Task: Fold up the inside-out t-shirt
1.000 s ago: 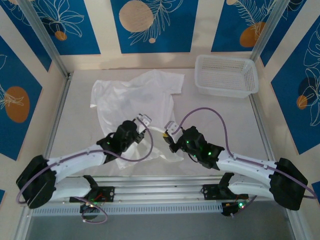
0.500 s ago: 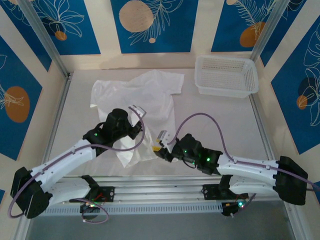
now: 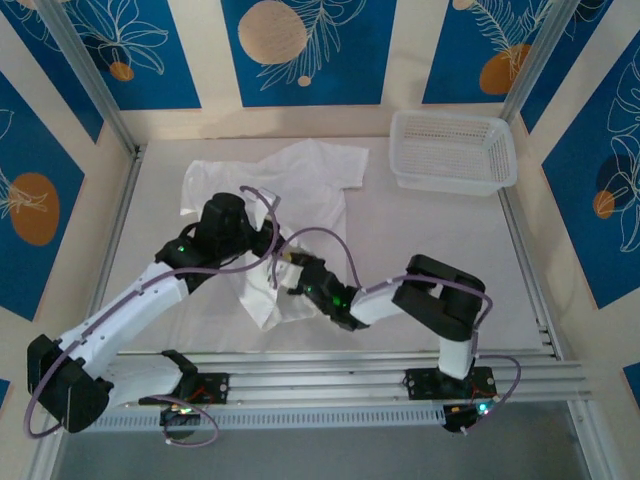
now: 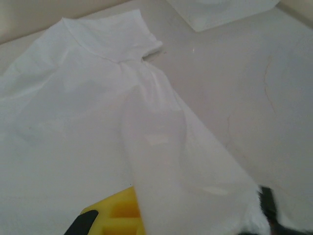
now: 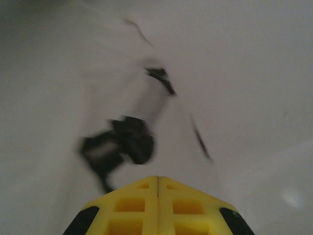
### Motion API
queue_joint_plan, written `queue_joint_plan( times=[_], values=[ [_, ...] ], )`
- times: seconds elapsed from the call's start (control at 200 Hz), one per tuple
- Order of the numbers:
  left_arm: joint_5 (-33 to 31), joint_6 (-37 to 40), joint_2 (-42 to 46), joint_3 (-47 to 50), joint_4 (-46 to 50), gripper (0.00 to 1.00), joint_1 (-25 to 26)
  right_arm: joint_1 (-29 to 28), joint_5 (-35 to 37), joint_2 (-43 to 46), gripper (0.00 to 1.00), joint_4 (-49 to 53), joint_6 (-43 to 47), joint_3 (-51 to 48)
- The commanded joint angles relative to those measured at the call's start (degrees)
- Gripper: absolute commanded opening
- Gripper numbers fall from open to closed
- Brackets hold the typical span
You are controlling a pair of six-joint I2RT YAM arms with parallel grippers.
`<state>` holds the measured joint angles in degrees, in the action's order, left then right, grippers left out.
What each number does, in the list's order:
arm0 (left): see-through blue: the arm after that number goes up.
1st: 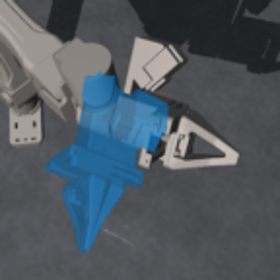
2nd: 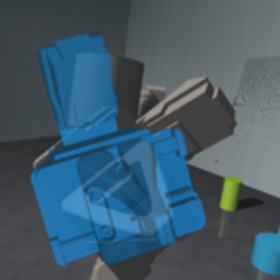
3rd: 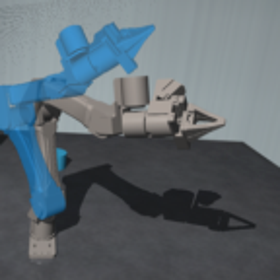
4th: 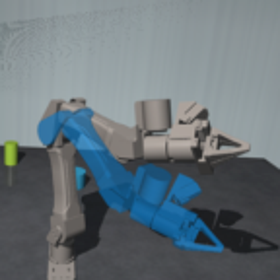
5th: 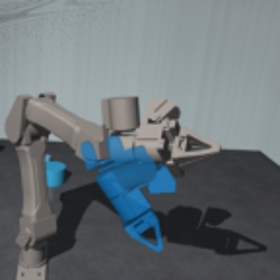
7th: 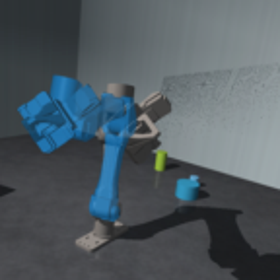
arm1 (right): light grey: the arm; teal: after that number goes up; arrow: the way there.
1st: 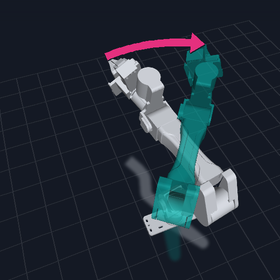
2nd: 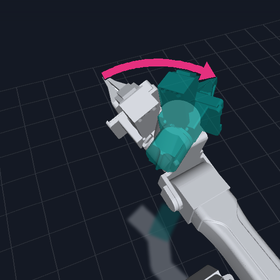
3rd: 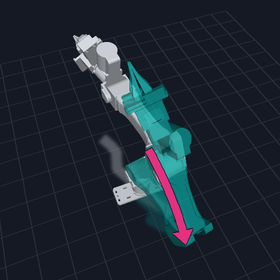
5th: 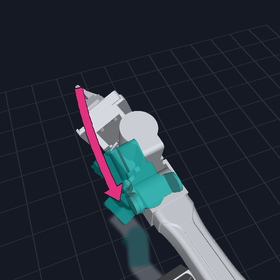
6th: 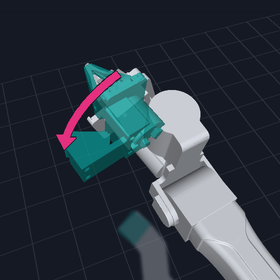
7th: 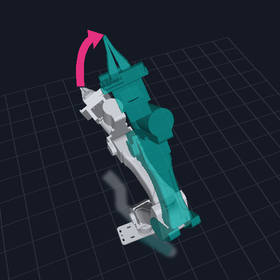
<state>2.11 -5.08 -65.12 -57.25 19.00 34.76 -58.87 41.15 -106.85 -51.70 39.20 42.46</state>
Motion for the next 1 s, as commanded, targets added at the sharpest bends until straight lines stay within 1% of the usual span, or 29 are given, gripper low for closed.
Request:
queue_joint_plan(
  times=[0.0, 0.095, 0.135, 0.18, 0.225, 0.265, 0.33, 0.41, 0.465, 0.55, 0.61, 0.66, 0.705, 0.75, 0.85, 0.915, 0.995],
  values=[
    [7.1, -2.8, -1.1, -4.4, 3.8, 0.00, -0.7, 6.2, 3.8, -0.7, 0.00, -10.7, 12.5, 4.8],
    [13.0, -5.9, -3.1, -8.4, 6.3, 0.00, -0.7, 10.4, 3.2, -1.8, 0.00, -12.0, 15.5, 8.2],
    [14.2, -8.7, -4.0, -10.4, 6.9, 0.00, -0.7, 11.3, 3.0, -2.4, 0.00, -12.3, 16.2, 9.3],
    [14.0, -14.3, -4.6, -13.0, 7.2, 0.00, -0.7, 11.5, 2.6, -3.2, 0.00, -12.7, 17.0, 10.2],
    [13.7, -21.2, -5.3, -15.5, 7.2, 0.00, -0.7, 10.6, 1.9, -4.1, 0.00, -12.8, 17.6, 10.7],
    [14.9, -24.7, -5.7, -17.4, 6.3, 0.00, -0.7, 9.1, 1.4, -4.7, 0.00, -12.8, 17.6, 10.8],
    [17.1, -27.6, -6.2, -19.8, 4.2, 0.00, -0.6, 6.2, 1.2, -5.4, 0.00, -13.0, 16.3, 10.9],
    [16.8, -29.5, -6.3, -22.1, 2.5, 0.00, -0.6, 3.3, 2.8, -5.2, 0.00, -11.1, 12.2, 12.5],
    [16.4, -29.6, -6.4, -23.6, 2.3, 0.00, -0.6, 3.3, 3.6, -4.5, 0.00, -5.5, 6.6, 14.8],
    [16.1, -29.2, -7.3, -25.8, 2.8, 0.00, -0.6, 6.1, 1.8, -1.8, 0.00, 7.2, -5.5, 18.4],
    [16.1, -28.9, -8.6, -27.3, 3.0, 0.00, -0.5, 9.0, -4.1, 0.3, 0.00, 20.4, -18.2, 21.4],
    [16.2, -29.4, -9.8, -28.3, 2.7, 0.00, -0.5, 11.4, -12.4, 0.9, 0.00, 32.6, -30.0, 24.9],
    [15.3, -31.0, -10.9, -29.1, 2.8, 0.00, -0.5, 12.9, -17.5, 0.3, 0.00, 38.7, -38.2, 26.8],
    [14.9, -32.1, -11.8, -30.2, 2.8, 0.00, -0.5, 12.8, -19.5, -0.4, 0.00, 41.9, -43.2, 27.7],
    [14.9, -32.2, -13.1, -33.1, 2.3, 0.00, -0.5, 12.2, -26.9, -0.7, 0.00, 47.1, -51.2, 29.3],
    [14.8, -32.3, -13.7, -34.8, 1.4, 0.00, -0.5, 12.7, -33.6, -0.2, 0.00, 48.2, -55.1, 29.8],
    [15.6, -32.3, -14.7, -37.7, 1.1, 0.00, -0.5, 14.0, -36.3, 1.6, 0.00, 50.0, -60.2, 30.4]
  ],
)
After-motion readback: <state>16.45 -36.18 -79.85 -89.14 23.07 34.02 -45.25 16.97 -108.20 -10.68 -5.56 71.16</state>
